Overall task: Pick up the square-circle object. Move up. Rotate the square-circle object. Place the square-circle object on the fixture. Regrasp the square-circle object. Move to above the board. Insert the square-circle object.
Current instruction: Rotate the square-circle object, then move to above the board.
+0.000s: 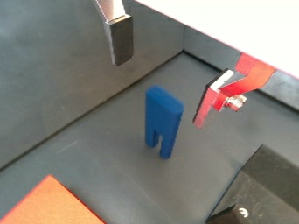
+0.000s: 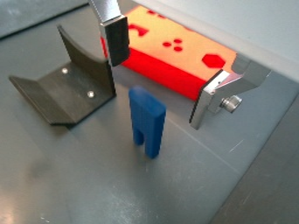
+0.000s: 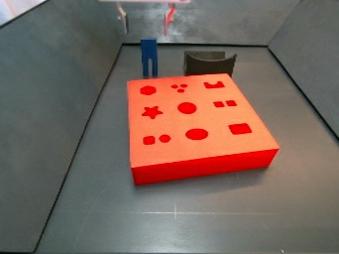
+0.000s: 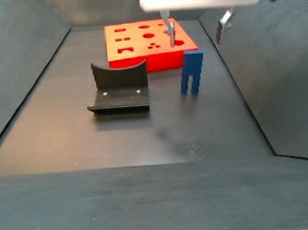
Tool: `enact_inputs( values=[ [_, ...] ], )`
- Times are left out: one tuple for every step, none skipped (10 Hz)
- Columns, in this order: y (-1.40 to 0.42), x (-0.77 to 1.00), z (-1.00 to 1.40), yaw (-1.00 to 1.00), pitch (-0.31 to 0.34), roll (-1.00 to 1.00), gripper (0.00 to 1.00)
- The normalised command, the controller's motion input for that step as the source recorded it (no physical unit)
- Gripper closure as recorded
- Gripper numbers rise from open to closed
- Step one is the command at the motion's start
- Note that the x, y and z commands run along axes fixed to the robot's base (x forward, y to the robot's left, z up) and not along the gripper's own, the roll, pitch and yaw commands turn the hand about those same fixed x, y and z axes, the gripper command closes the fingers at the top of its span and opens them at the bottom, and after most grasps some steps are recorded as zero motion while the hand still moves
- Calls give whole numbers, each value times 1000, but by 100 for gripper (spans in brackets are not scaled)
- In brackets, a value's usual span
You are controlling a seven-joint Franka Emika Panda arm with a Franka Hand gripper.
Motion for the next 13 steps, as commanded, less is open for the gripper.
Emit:
enact_inputs(
  values=[
    [0, 47, -991, 38, -18, -106, 0],
    [-1, 44, -893, 35, -20, -107, 0],
    [-5, 41, -695, 33, -24, -113, 0],
    [-4, 42, -547, 33, -25, -117, 0],
    [-4, 45, -354, 33, -27, -123, 0],
    [-4, 45, -174, 34, -25, -129, 0],
    [0, 0, 0, 35, -20, -134, 100],
    [-10, -97, 1000, -451, 166, 290, 100],
    [-10, -97, 1000, -451, 167, 290, 100],
    [-9, -95, 1000, -295, 145, 270, 100],
    [-9, -93, 1000, -215, 128, 246, 100],
    [-10, -91, 1000, -100, 98, 190, 100],
    [-12, -90, 1000, -49, 77, 157, 100]
  ],
)
